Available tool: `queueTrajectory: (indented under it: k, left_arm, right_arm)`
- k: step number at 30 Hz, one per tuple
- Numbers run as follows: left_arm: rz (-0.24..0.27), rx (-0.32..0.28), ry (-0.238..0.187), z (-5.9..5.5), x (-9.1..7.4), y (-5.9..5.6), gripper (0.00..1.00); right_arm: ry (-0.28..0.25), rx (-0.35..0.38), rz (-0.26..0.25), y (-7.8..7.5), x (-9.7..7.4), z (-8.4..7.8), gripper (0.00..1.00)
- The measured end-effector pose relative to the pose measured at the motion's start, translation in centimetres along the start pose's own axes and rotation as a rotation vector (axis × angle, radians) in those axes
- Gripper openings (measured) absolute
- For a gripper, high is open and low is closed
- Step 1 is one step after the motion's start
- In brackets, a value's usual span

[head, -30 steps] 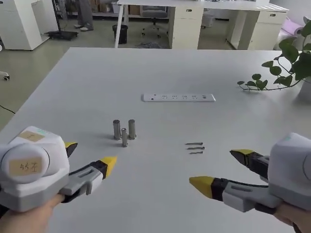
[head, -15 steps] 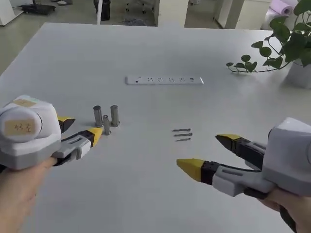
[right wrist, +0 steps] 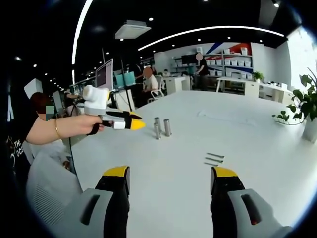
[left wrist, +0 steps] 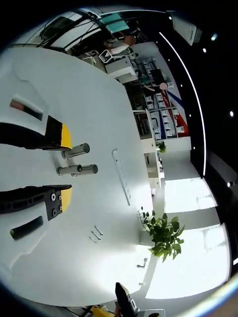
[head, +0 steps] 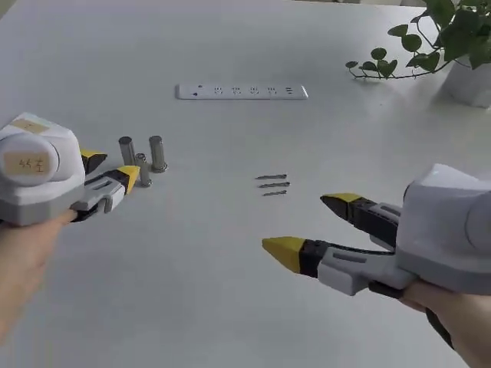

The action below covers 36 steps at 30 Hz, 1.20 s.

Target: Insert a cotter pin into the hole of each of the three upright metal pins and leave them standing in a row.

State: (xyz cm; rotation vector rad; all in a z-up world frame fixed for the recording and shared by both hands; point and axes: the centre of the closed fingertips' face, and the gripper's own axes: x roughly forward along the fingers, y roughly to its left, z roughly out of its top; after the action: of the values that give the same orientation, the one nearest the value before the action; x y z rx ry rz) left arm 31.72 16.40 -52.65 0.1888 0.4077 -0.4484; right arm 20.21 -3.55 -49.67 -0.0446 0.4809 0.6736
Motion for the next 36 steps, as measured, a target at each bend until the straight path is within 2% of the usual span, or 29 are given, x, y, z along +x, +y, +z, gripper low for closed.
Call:
queueTrajectory:
  k: [3,5,13,19,24,28,32,36]
  left_arm:
    - [-0.015,-0.008,0.005,-0.3,0.9,0.0,0.22]
    - [-0.026,0.01,0.016,-0.7,1.5,-0.1,0.22]
    - [-0.056,0.03,0.042,-1.8,3.8,-0.2,0.22]
    - [-0.068,0.078,0.078,-2.8,4.9,-0.3,0.22]
    - [-0.067,0.075,0.076,-2.9,5.5,0.2,0.18]
    - [-0.076,0.064,0.074,-2.9,5.8,0.1,0.16]
    - [-0.1,0.055,0.066,-2.8,6.1,-0.2,0.09]
    - [-0.104,0.036,0.066,-2.7,6.2,-0.3,0.08]
  right_arm:
    - [-0.003,0.024,0.007,-0.2,0.1,0.1,0.62]
    - [0.0,0.03,0.014,-0.3,0.3,0.1,0.62]
    - [0.021,0.007,0.028,-0.1,0.8,-0.2,0.61]
    - [0.044,-0.01,0.024,-0.3,0.9,-0.5,0.62]
    - [0.052,-0.007,0.017,-0.5,0.9,-0.9,0.62]
    - [0.061,-0.003,0.014,-0.6,1.1,-1.2,0.62]
    - [0.08,-0.019,0.012,-0.6,1.2,-1.5,0.62]
    - [0.087,-0.016,0.014,-0.6,1.3,-1.7,0.62]
